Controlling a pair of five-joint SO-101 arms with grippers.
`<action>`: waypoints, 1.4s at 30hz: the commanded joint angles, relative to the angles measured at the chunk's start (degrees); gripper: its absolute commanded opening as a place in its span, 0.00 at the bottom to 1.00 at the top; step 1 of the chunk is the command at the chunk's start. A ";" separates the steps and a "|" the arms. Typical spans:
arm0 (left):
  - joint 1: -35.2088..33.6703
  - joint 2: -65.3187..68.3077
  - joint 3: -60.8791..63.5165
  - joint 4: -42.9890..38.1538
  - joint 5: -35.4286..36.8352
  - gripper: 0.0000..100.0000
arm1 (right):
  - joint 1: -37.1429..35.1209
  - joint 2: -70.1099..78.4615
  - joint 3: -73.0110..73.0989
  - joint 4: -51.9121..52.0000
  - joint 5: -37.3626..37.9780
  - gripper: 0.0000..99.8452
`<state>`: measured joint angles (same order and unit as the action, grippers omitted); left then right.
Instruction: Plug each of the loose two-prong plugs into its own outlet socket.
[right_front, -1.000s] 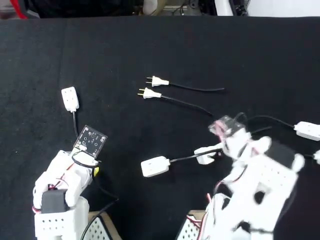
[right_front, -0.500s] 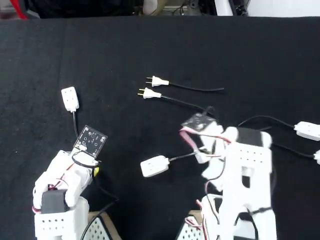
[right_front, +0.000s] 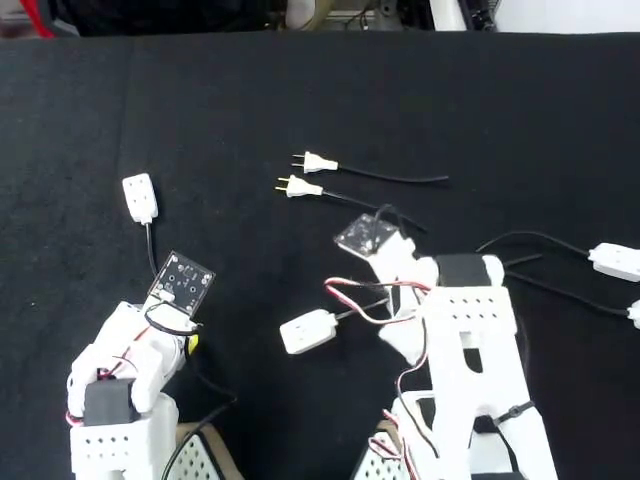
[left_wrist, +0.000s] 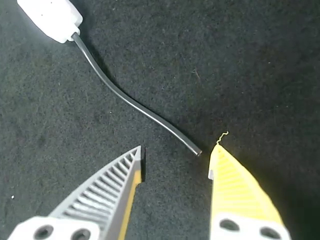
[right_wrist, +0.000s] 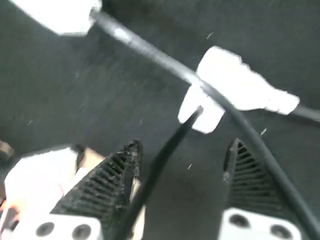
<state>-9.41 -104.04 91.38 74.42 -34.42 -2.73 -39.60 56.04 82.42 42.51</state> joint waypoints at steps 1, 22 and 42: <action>-0.31 -0.26 -0.31 0.00 -0.35 0.22 | -1.58 -0.22 2.33 -6.07 -2.37 0.34; -0.31 -0.26 -0.31 0.09 -0.35 0.22 | -2.90 -0.22 14.11 -29.36 -7.56 0.08; -0.40 -0.26 -0.31 0.18 -2.11 0.22 | 25.58 -0.22 -9.54 -16.88 8.09 0.01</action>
<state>-9.41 -104.04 91.38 74.42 -36.00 17.14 -39.69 52.09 65.10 47.08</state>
